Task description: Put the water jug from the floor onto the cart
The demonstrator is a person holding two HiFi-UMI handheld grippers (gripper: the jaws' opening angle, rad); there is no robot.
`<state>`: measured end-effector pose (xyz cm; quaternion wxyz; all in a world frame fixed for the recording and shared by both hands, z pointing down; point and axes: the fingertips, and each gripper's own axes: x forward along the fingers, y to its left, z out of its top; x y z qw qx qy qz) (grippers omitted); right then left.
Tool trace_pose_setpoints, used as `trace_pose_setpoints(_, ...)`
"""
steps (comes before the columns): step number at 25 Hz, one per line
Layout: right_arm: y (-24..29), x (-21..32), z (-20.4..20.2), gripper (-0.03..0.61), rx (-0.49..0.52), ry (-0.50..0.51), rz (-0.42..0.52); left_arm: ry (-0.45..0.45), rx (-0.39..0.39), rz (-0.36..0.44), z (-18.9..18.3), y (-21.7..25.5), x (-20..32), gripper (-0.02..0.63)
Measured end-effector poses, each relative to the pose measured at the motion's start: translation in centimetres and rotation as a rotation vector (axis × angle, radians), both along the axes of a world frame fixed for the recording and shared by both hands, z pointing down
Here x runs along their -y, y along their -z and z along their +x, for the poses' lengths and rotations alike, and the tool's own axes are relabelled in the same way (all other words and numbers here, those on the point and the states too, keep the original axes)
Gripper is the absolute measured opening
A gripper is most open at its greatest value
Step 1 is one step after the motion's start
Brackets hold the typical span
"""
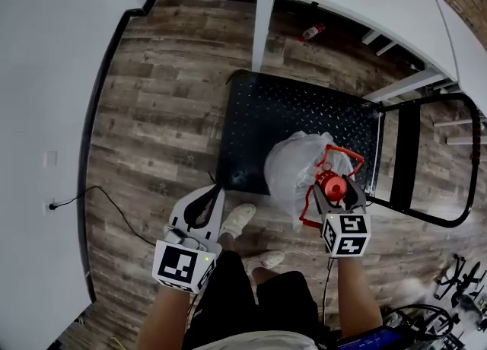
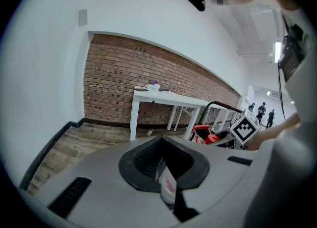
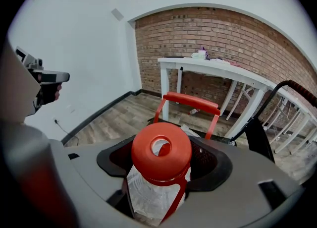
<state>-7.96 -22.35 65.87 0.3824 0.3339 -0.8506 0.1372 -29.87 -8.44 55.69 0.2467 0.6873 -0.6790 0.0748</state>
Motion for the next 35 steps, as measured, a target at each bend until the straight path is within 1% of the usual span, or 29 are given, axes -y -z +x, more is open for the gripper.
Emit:
trace_pose_setpoints(6,-1.8,-0.3,-0.4,0.316,-0.022,-0.002,-0.016,0.006,-0.004,-0.019,-0.6,-0.7,-0.8,-0.006)
trace_pose_setpoints(13,-2.2,0.2,-0.8,0.316,-0.014,-0.024,-0.017,0.017,-0.008,-0.029,-1.3,-1.4,-1.5,-0.006)
trace_pose_setpoints(19,-2.6,0.3,0.7,0.317,-0.009,-0.078,-0.036,0.019,-0.009,-0.032,-1.4,-1.4,-1.7,-0.006)
trace_pose_setpoints(22,-2.0,0.3,0.7,0.316,0.006,-0.075,-0.021,0.005,-0.006,-0.030,-1.3,-1.0,-1.5,-0.006)
trace_pose_setpoints(25,-0.5,0.6,0.6,0.318,0.031,-0.084,0.014,-0.005,-0.004,-0.026,-1.0,-0.5,-1.0,-0.006)
trace_pose_setpoints(29,3.0,1.0,0.3,0.316,0.069,-0.087,0.066,-0.024,0.001,-0.014,-0.8,0.5,-0.2,-0.006)
trace_pose_setpoints(35,8.7,1.0,0.4,0.316,0.142,-0.090,0.125,-0.059,-0.005,0.027,-0.5,3.1,1.9,-0.006)
